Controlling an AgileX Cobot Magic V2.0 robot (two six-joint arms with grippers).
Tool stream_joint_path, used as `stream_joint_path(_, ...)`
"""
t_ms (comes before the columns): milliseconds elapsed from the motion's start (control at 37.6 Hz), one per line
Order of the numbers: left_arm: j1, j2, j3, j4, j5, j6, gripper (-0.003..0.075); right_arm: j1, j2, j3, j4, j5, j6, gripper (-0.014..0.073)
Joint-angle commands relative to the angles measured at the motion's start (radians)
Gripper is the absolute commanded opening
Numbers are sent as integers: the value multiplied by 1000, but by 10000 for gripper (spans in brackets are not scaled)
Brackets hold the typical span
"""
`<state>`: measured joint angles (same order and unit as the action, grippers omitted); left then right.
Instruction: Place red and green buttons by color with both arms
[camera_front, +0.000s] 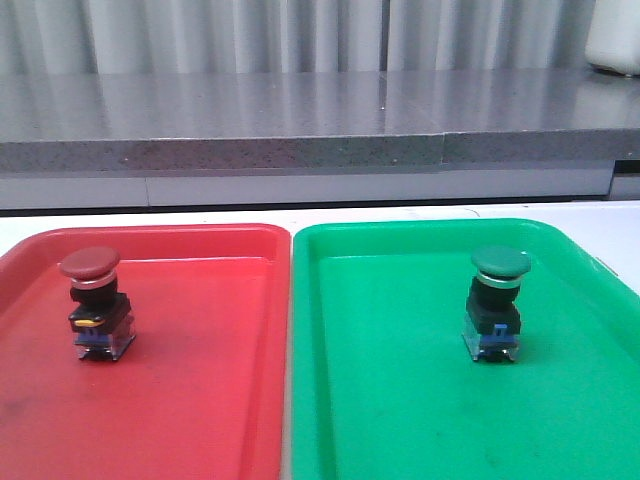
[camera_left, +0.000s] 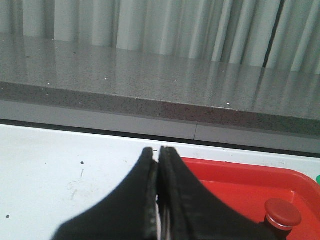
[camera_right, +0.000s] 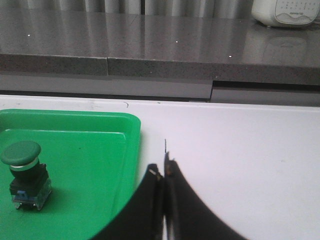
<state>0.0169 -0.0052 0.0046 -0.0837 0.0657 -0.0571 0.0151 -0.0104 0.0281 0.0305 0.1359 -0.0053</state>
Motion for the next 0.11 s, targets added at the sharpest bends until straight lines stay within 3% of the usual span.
stream_joint_path(0, 2, -17, 25, -6, -83, -12, -20, -5, -16, -7, -8, -79, -9, -69)
stream_joint_path(80, 2, -17, 25, -6, -83, -12, -20, -5, -16, -7, -8, -79, -9, -69)
